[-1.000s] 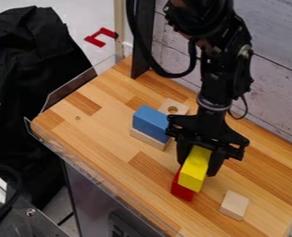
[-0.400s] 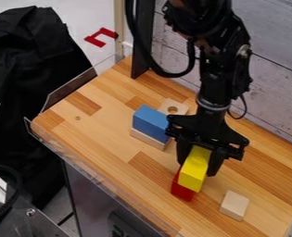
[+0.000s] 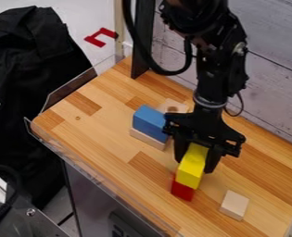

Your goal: Put the yellow rectangle on top of the red

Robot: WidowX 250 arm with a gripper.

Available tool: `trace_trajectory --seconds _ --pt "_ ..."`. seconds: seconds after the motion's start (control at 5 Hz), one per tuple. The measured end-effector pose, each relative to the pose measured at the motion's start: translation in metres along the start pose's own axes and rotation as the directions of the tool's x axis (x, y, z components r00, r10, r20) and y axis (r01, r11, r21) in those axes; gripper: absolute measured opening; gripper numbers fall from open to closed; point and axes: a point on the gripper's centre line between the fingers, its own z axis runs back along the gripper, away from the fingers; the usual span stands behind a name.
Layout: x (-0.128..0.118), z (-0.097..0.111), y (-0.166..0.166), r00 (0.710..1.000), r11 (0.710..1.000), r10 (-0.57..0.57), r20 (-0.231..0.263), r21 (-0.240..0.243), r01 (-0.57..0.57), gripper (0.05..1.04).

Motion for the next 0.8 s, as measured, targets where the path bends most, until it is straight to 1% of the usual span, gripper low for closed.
trace_trajectory --seconds 0.2,0.4,0.6,0.8 --pt "-0.006 -0.003 0.008 1.0 1.0 0.005 -0.022 0.029 -0.005 0.936" --pt "-0.009 0.019 0.006 0.999 1.0 0.023 0.04 0.017 -0.023 1.005" --pt "-0.011 0.034 0.006 0.995 1.0 0.025 0.099 0.002 -0.025 1.001" --pt "-0.012 0.045 0.002 0.991 0.999 0.027 0.132 -0.027 -0.024 1.001"
